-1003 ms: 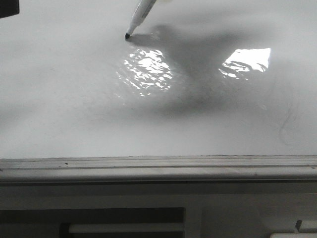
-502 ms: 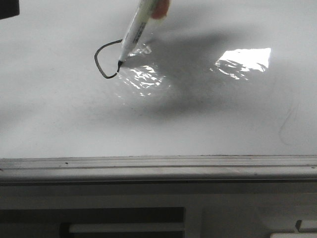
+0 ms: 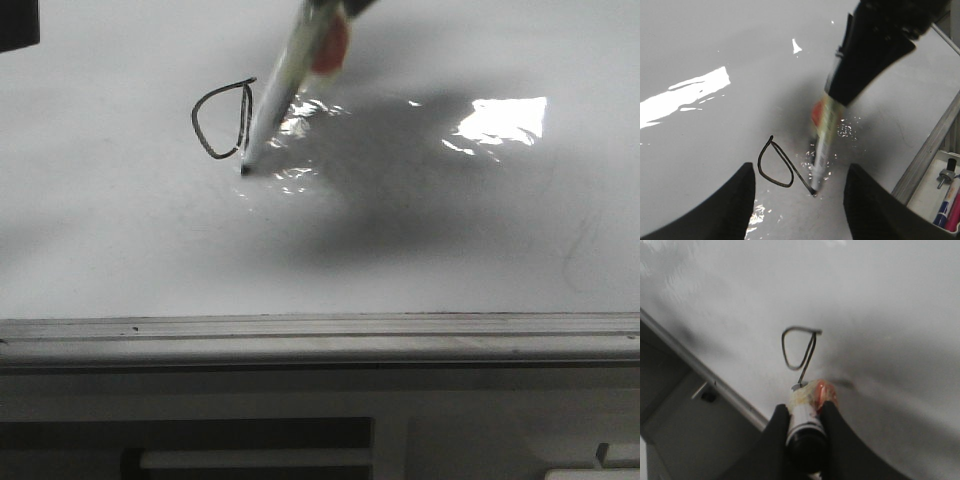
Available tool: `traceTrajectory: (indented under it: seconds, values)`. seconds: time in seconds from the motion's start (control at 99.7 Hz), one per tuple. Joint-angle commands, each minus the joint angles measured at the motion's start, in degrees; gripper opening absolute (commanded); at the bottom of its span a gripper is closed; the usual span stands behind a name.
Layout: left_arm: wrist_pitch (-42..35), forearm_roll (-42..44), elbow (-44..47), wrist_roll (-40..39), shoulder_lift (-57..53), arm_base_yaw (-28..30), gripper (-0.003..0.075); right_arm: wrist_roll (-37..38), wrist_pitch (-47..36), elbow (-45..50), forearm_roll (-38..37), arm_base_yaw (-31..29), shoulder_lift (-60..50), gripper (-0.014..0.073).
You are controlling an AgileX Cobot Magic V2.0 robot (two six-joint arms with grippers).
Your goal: Write number 9 on whiteboard
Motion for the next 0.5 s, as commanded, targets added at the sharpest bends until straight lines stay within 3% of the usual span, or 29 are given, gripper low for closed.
traceTrajectory:
  seconds: [0.0, 0.331, 0.492]
  values:
    - [-4.02, -0.75, -1.43, -0.2, -0.12, 0.08, 0.0364, -0.22, -4.62, 2.88, -0.55, 0.04, -0.71, -0.0069]
    - [2.12, 4.57, -1.32, -0.2, 4.39, -0.14, 0.0364, -0.22, -7.12, 1.93, -0.3, 7.08, -4.61, -0.0069]
    - [-5.75, 5.21, -1.33, -0.2, 10.78, -2.99, 0.0364, 0.2, -8.14, 2.04, -0.15, 9.79, -3.24, -0.0069]
